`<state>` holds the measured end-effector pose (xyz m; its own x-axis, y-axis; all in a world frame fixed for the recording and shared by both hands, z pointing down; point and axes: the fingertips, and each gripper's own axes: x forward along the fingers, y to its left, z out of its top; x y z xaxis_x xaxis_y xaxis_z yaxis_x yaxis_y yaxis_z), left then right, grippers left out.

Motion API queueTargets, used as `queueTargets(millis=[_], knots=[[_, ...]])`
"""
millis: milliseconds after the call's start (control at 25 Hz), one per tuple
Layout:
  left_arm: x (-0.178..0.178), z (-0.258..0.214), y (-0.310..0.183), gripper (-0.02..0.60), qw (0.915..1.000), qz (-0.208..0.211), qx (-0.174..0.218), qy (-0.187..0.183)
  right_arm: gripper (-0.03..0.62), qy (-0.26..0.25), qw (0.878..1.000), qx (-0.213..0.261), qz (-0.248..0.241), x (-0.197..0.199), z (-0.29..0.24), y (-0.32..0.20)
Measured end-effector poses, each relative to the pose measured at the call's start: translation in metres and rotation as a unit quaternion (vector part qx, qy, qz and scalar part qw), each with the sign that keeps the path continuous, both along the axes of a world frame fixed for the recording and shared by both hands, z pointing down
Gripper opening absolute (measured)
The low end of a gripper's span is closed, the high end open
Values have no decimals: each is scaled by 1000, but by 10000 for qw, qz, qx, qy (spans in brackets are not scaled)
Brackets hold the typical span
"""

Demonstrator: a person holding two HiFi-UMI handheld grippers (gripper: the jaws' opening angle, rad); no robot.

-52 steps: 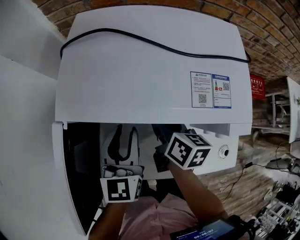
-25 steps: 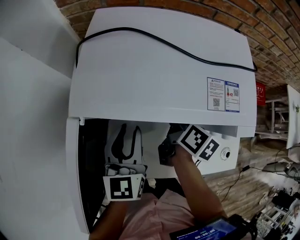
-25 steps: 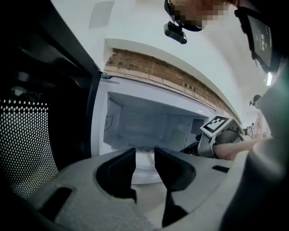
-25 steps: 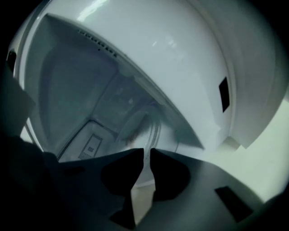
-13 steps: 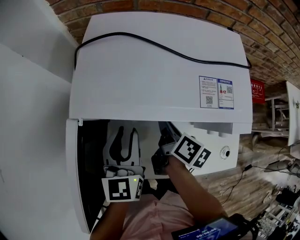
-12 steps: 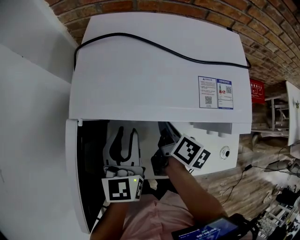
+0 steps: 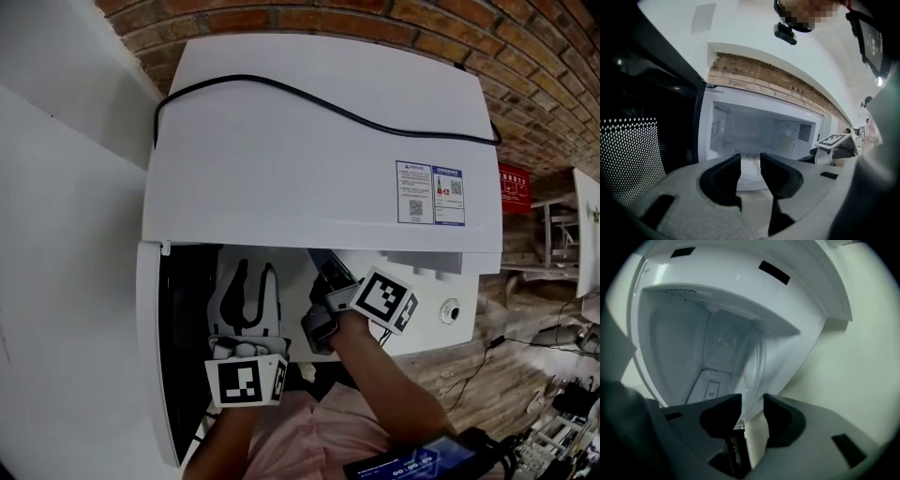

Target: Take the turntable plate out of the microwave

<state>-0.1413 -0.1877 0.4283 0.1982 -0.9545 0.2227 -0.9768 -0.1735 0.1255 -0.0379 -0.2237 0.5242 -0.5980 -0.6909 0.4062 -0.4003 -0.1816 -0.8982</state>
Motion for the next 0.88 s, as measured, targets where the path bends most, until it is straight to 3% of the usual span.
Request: queueTargets(millis=[160, 240, 320, 520, 640, 880], knots=[[-1, 0, 0, 137, 10000, -10, -3, 3, 147, -108, 9990, -419, 106, -1, 3, 1], [-1, -1, 1, 137, 10000, -13, -1, 5, 190, -185, 9982, -577, 40, -6, 5, 7], [-2, -2, 1, 137, 10000, -13, 10, 3, 193, -276, 9976, -642, 39, -9, 9, 11], [-7, -4, 1, 137, 10000, -38, 15, -9, 266, -615, 9945, -783, 333, -13, 16, -6], [-9, -2, 2, 137, 10000, -49, -22, -15, 204, -557, 9929, -965, 425, -12, 22, -5], [-6, -2, 1, 137, 10000, 1, -15, -4, 118, -553, 9950, -790, 247, -13, 14, 2]])
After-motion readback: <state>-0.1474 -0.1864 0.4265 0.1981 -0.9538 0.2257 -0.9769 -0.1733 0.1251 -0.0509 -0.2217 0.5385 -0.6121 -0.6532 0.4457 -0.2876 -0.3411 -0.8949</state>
